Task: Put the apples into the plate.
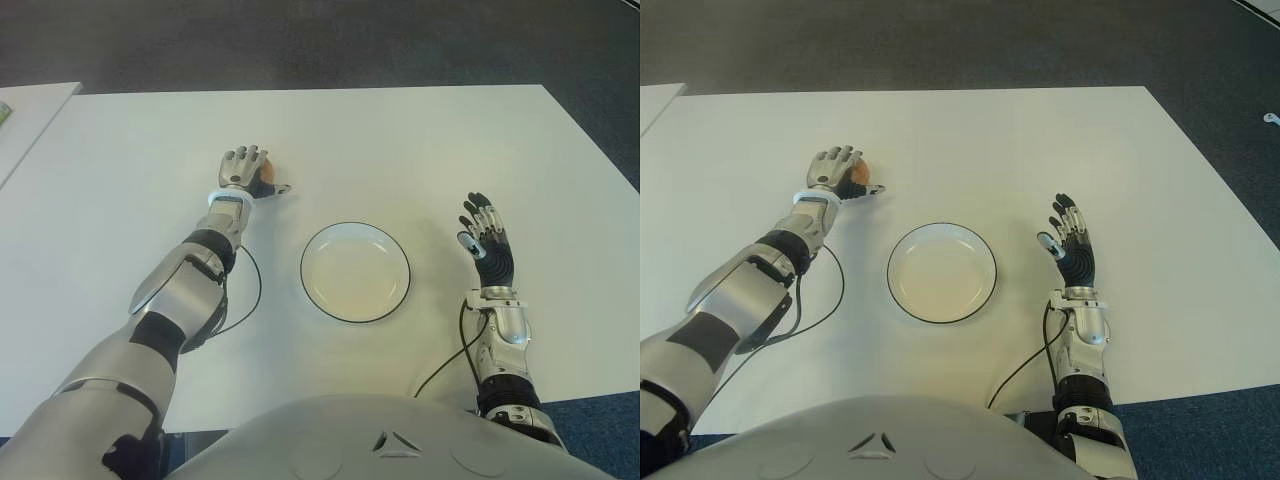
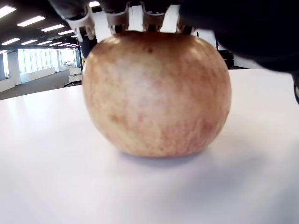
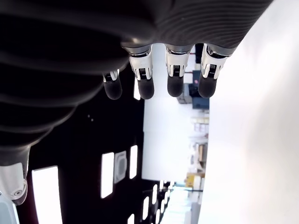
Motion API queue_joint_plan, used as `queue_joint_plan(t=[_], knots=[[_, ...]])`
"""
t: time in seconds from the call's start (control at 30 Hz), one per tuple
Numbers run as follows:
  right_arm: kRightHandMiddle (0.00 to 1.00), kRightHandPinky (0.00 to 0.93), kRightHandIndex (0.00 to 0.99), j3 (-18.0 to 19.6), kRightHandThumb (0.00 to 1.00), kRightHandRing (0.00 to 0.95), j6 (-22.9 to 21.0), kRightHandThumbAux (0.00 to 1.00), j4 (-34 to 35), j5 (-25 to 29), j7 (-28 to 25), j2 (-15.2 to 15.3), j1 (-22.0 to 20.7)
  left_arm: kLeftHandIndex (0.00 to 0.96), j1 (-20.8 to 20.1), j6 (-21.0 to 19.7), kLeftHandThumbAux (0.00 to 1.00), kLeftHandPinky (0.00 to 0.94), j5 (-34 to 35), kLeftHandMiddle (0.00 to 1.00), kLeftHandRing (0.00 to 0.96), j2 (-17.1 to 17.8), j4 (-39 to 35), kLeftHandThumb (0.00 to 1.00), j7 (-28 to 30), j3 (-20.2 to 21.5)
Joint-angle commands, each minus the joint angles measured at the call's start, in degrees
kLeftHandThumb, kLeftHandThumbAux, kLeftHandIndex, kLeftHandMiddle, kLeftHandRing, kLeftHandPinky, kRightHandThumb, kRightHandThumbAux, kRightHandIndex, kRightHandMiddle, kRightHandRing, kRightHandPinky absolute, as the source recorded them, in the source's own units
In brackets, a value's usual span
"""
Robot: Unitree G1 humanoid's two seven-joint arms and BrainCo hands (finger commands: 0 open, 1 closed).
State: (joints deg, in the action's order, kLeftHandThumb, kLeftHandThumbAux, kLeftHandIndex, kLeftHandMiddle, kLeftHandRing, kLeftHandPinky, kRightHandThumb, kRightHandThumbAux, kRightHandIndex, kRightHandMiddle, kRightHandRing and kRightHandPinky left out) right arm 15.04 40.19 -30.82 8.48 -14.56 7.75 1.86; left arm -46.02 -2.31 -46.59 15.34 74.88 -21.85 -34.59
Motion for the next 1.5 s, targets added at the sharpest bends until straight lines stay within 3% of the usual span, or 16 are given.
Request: queue_joint_plan(t=[0.03,0.13,0.2,0.23,0.27,0.33,0.43,0.53,0.93,1.2,1.5], knots=[[0.000,0.000,0.000,0.9,0.129,0.000,-0.9,0.525,-5.9,3.0,-0.3,-3.7,9.0,0.119,4.8,0.7,0.243,0.132,1.4,0.095,0.088,-2.6,2.1,0.234,1.4,0.2],[0.000,0.000,0.000,1.2,0.127,0.000,-1.2,0.527,-5.6,3.8,-0.9,-3.7,8.9,0.215,5.2,0.8,0.260,0.285,1.8,0.256,0.260,-2.5,2.2,0.300,1.0,0.5],[0.000,0.000,0.000,1.4,0.126,0.000,-1.4,0.528,-5.3,4.4,-1.3,-3.7,9.0,0.292,5.7,0.4,0.317,0.373,1.3,0.369,0.365,-2.6,2.4,0.461,-0.1,0.0],[0.000,0.000,0.000,1.5,0.125,0.000,-1.5,0.529,-4.7,4.7,-1.5,-3.7,9.2,0.305,6.2,0.1,0.326,0.385,0.8,0.387,0.380,-2.5,2.7,0.490,-1.0,-0.5],[0.000,0.000,0.000,1.6,0.125,0.000,-1.6,0.532,-4.4,4.9,-1.6,-3.6,9.3,0.350,6.6,-0.1,0.454,0.411,0.4,0.438,0.422,-2.4,2.8,0.572,-1.6,-0.9],[0.000,0.000,0.000,2.0,0.124,0.000,-1.9,0.540,-2.8,5.6,-1.7,-3.6,10.0,0.400,7.6,-0.4,0.588,0.457,-0.6,0.509,0.487,-2.1,3.4,0.661,-2.9,-2.0],[0.000,0.000,0.000,2.7,0.125,0.000,-2.4,0.553,-0.6,6.7,-1.6,-3.5,10.9,0.424,8.5,-0.6,0.644,0.514,-0.9,0.562,0.549,-2.1,4.0,0.703,-3.8,-2.3],[0.005,0.000,0.010,3.4,0.128,0.000,-3.1,0.576,1.7,8.0,-1.7,-3.5,11.9,0.439,8.9,-0.7,0.655,0.631,0.0,0.505,0.646,-2.8,4.0,0.814,-4.3,-1.4],[0.075,0.032,0.078,4.3,0.164,0.037,-7.7,0.571,11.0,11.2,-0.5,-4.0,15.4,0.407,10.4,0.3,0.666,0.809,4.3,0.527,0.791,-6.9,3.1,0.852,-9.2,3.0],[0.107,0.040,0.095,4.4,0.164,0.061,-10.6,0.558,14.2,12.5,0.7,-4.4,15.8,0.401,10.8,1.3,0.667,0.822,6.1,0.536,0.837,-7.5,3.0,0.853,-11.4,5.3],[0.127,0.005,0.098,4.9,0.125,0.068,-10.2,0.561,13.8,13.1,-0.2,-4.0,14.7,0.400,11.2,3.2,0.667,0.823,6.5,0.537,0.854,-7.1,3.0,0.854,-12.9,6.4]])
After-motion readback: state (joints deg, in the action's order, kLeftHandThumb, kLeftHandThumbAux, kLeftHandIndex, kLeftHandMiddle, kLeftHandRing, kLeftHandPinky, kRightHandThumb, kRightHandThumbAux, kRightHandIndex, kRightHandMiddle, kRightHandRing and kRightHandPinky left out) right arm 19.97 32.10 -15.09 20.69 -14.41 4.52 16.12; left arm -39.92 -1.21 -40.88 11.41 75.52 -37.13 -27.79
